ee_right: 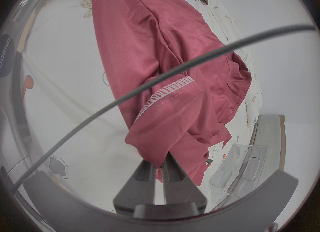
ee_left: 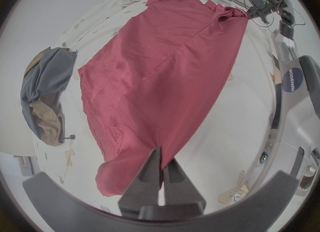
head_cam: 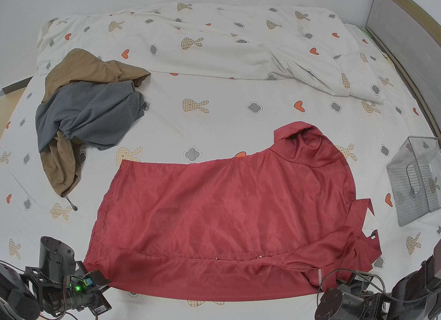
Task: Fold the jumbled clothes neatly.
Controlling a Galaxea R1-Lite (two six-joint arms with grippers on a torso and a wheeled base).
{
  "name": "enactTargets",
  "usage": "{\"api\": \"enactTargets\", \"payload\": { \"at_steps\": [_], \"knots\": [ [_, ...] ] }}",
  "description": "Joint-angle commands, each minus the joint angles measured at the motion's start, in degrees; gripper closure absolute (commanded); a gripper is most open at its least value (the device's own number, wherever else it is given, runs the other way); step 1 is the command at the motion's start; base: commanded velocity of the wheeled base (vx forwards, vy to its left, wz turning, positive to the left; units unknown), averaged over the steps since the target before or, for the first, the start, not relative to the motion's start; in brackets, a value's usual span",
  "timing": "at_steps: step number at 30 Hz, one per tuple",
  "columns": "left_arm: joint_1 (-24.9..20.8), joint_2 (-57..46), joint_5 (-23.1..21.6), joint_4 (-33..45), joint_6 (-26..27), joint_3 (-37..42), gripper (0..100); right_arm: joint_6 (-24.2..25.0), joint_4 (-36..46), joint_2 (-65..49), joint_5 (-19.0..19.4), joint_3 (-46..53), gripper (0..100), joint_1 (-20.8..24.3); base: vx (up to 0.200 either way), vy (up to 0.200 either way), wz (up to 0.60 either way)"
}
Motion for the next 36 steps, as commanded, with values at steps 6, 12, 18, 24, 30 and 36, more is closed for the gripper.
{"api": "enactTargets", "payload": {
  "at_steps": [6, 12, 18, 24, 30, 36],
  "knots": [
    [-1.19, -6.24, 0.01, 4.15, -1.25, 0.99, 100, 0.48, -0.10, 0.48, 0.32, 0.17, 100, 2.08, 0.000, 0.000, 0.00],
    [-1.89, -5.80, 0.01, 4.15, -1.25, 0.99, 0, 1.27, -0.10, 0.84, 0.32, -0.10, 0, 2.08, 0.000, 0.000, 0.00],
    [-1.80, -6.86, 0.01, 3.54, -1.95, 0.90, 0, 3.55, -0.10, -1.54, 0.32, -0.54, 0, 1.37, 0.000, 0.000, 0.00],
    [-0.48, -10.81, -0.16, 3.98, -3.98, -1.91, 0, 6.72, -0.02, -11.03, 2.70, -0.54, 0, 0.23, 0.000, 0.000, 0.00],
    [0.92, -11.60, -0.69, 4.15, -11.01, -7.71, 0, 7.07, -0.02, -21.84, 8.67, -3.09, 0, -8.38, 0.000, 0.000, 0.00],
    [3.91, -12.22, -15.72, 12.15, -24.37, -17.82, 0, 11.20, 3.50, -30.45, 35.65, -11.17, 0, -24.73, 0.000, 0.000, 0.00]
  ]
}}
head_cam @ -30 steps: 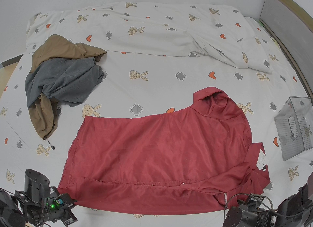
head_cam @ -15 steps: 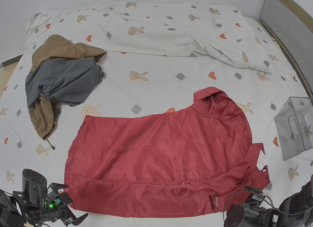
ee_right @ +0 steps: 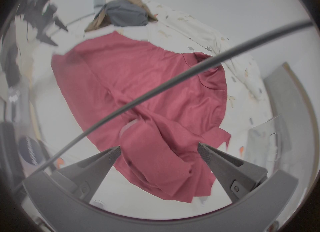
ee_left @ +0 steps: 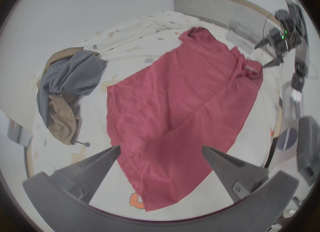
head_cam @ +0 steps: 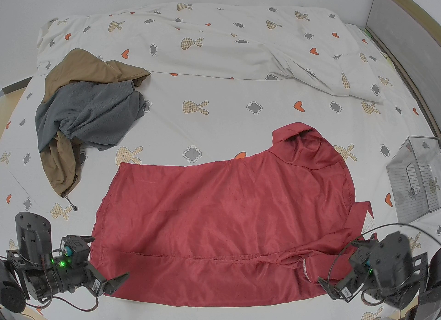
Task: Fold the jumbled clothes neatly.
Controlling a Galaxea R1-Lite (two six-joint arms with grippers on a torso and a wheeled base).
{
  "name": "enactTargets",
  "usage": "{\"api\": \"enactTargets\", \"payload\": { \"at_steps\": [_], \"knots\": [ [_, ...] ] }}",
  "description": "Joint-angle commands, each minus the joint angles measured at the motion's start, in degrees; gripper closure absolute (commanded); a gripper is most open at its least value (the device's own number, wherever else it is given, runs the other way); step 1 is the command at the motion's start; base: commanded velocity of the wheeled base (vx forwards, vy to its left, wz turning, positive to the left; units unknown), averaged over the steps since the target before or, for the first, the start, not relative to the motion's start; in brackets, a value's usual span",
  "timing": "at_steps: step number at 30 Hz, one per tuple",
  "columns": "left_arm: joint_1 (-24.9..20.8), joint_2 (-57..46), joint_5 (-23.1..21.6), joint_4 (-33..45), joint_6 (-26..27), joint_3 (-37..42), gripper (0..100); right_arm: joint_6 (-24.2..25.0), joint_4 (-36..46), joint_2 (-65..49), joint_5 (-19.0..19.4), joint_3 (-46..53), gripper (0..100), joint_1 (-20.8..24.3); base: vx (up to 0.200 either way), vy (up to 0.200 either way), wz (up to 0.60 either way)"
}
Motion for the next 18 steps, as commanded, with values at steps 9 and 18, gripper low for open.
{"api": "enactTargets", "payload": {
  "at_steps": [9, 18],
  "knots": [
    [11.01, -5.58, -32.90, 27.68, -25.42, -29.16, 0, 12.20, 25.35, -14.45, 52.53, -27.16, 0, -31.13, 0.000, 0.000, 0.00],
    [16.38, -3.82, -49.43, 27.15, -42.64, -39.09, 0, 25.91, 21.22, -3.20, 63.34, -38.76, 0, -40.18, 0.000, 0.000, 0.00]
  ]
}}
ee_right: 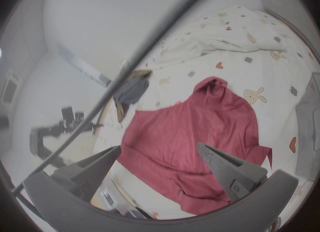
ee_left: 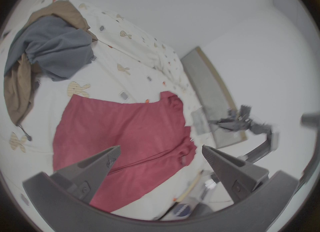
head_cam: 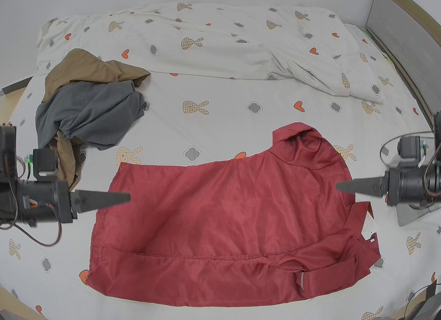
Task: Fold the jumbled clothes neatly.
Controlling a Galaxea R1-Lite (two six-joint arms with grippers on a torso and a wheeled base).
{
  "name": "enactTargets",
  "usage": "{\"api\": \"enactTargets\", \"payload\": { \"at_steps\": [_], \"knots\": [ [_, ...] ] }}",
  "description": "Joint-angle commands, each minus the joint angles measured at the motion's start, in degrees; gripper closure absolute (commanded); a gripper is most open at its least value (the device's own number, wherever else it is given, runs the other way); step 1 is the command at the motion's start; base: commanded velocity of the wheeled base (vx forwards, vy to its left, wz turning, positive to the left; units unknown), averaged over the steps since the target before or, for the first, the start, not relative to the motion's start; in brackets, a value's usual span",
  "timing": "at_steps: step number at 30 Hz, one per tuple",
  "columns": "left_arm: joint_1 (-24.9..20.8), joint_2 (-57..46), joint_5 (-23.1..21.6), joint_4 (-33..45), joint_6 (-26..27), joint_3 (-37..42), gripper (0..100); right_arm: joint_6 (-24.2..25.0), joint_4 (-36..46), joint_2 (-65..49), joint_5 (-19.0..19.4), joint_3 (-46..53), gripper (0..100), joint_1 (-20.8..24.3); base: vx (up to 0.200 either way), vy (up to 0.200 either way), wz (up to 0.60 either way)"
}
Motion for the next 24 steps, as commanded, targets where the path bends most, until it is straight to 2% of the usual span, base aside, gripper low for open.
{"api": "enactTargets", "payload": {
  "at_steps": [1, 3, 4, 5, 6, 9, 10, 11, 12, 14, 16, 18, 19, 24],
  "knots": [
    [4.20, -2.19, -7.87, 2.08, -3.73, -6.99, 0, 6.16, -1.76, 7.77, 5.10, -6.96, 0, -7.22, 0.000, 0.000, 0.00],
    [2.97, -4.03, -6.37, 2.08, 0.58, -5.76, 0, -0.16, -6.50, 10.67, 4.93, -2.92, 0, -6.87, 0.000, 0.000, 0.00],
    [2.71, -4.47, -4.26, 1.90, 1.54, -5.76, 0, -3.24, -8.96, 11.37, 5.10, -1.07, 0, -6.52, 0.000, 0.000, 0.00],
    [2.62, -4.39, -4.00, 1.90, 1.54, -5.85, 0, -3.50, -9.23, 11.46, 5.10, -0.90, 0, -6.43, 0.000, 0.000, 0.00],
    [2.53, -2.19, -1.01, 0.50, 3.30, -7.26, 0, -5.17, -11.51, 12.25, 5.28, -0.63, 0, -5.55, 0.000, 0.000, 0.00],
    [2.80, 0.80, 1.27, -3.02, 6.55, -8.57, 0, -4.38, -11.86, 15.59, 4.75, -4.76, 0, -4.41, 0.000, 0.000, 0.00],
    [2.80, 1.15, 0.92, -2.84, 5.85, -9.45, 0, -4.12, -11.69, 21.30, 4.40, -9.86, 0, -4.58, 0.000, 0.000, 0.00],
    [2.80, 1.24, 0.83, -2.84, 5.76, -9.54, 0, -4.12, -11.69, 21.83, 4.31, -10.30, 0, -4.58, 0.000, 0.000, 0.00],
    [2.62, 2.38, -0.84, -2.67, 2.77, -11.04, 0, -4.03, -11.51, 27.45, 2.82, -16.01, 0, -4.67, 0.000, 0.000, 0.00],
    [2.62, 3.61, -3.74, -2.76, -0.48, -12.09, 0, -3.77, -11.16, 31.32, 0.53, -20.67, 0, -4.50, 0.000, 0.000, 0.00],
    [4.20, 4.67, -8.31, -3.11, -4.17, -11.65, 0, -2.45, -9.49, 36.86, -3.33, -27.61, 0, -4.06, 0.000, 0.000, 0.00],
    [5.61, 5.02, -9.36, -3.20, -4.17, -11.39, 0, -2.01, -9.05, 38.88, -4.65, -29.99, 0, -4.06, 0.000, 0.000, 0.00],
    [7.89, 5.46, -10.77, -3.99, -4.08, -10.77, 0, -1.39, -8.96, 41.87, -6.23, -33.77, 0, -4.32, 0.000, 0.000, 0.00],
    [9.56, 5.02, -11.21, -7.33, -4.17, -9.37, 0, -1.13, -8.79, 45.12, -7.11, -40.01, 0, -5.46, 0.000, 0.000, 0.00]
  ]
}}
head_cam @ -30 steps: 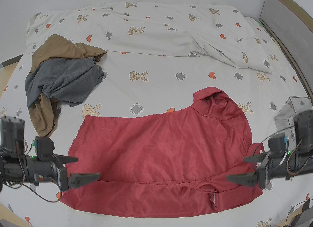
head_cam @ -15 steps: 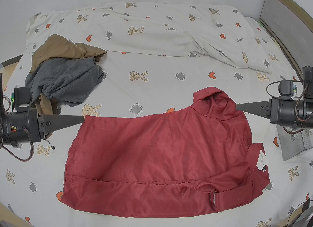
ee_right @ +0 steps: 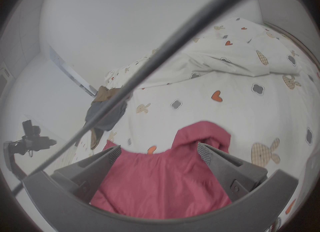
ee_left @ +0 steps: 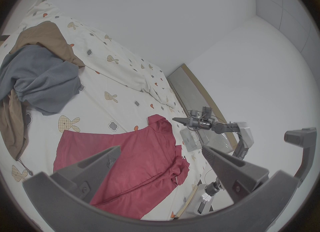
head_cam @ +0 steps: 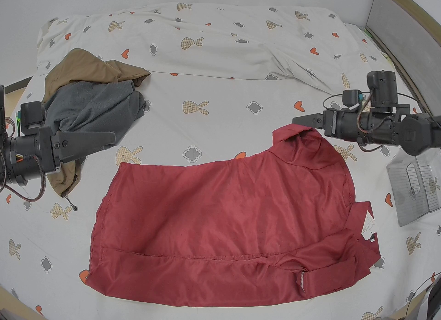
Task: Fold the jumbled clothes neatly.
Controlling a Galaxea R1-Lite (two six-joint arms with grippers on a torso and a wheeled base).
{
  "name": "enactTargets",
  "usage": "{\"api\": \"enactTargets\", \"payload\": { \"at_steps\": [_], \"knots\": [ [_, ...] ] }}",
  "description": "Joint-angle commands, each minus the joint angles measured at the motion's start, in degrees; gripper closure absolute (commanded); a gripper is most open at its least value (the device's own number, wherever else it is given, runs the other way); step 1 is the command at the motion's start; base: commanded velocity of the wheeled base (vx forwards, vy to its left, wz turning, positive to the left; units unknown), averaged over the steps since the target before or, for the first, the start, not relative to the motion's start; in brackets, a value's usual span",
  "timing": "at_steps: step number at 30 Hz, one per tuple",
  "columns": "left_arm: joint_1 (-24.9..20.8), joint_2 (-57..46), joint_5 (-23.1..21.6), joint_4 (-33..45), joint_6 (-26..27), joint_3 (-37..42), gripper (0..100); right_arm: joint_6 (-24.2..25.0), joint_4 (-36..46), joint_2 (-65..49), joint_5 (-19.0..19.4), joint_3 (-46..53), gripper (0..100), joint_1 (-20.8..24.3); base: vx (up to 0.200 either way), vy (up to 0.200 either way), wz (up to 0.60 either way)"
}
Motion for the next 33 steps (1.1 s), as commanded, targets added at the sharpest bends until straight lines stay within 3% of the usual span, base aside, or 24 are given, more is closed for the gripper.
{"api": "enactTargets", "payload": {
  "at_steps": [1, 7, 14, 16, 19, 26, 33],
  "knots": [
    [3.77, 2.17, -2.91, -3.44, -1.95, 0.92, 0, 0.49, 0.38, 14.07, -3.66, -11.94, 0, -1.04, 0.000, 0.000, 0.00],
    [2.63, 2.35, -2.99, -3.88, -1.95, 1.62, 0, 0.58, 0.03, 19.34, -9.99, -17.22, 0, -0.95, 0.000, 0.000, 0.00],
    [1.40, 2.09, -2.99, -3.88, -1.86, 2.06, 0, 3.39, 0.03, 22.68, -10.08, -20.29, 0, -0.43, 0.000, 0.000, 0.00],
    [0.96, 2.17, -2.99, -4.05, -1.86, 2.24, 0, 8.05, 0.38, 20.83, -9.73, -16.78, 0, 0.28, 0.000, 0.000, 0.00],
    [0.96, 2.61, -2.99, -4.14, -1.86, 2.24, 0, 9.81, 0.47, 12.48, -9.64, -11.06, 0, 1.24, 0.000, 0.000, 0.00],
    [0.52, 2.70, -2.99, -4.14, -1.86, 2.24, 0, 9.72, 6.80, -4.39, -8.06, 4.67, 0, 4.58, 0.000, 0.000, 0.00],
    [0.52, 2.26, -2.99, -4.14, -1.86, 2.33, 0, 8.58, 11.63, -6.85, -5.33, 13.28, 0, 6.16, 0.000, 0.000, 0.00]
  ]
}}
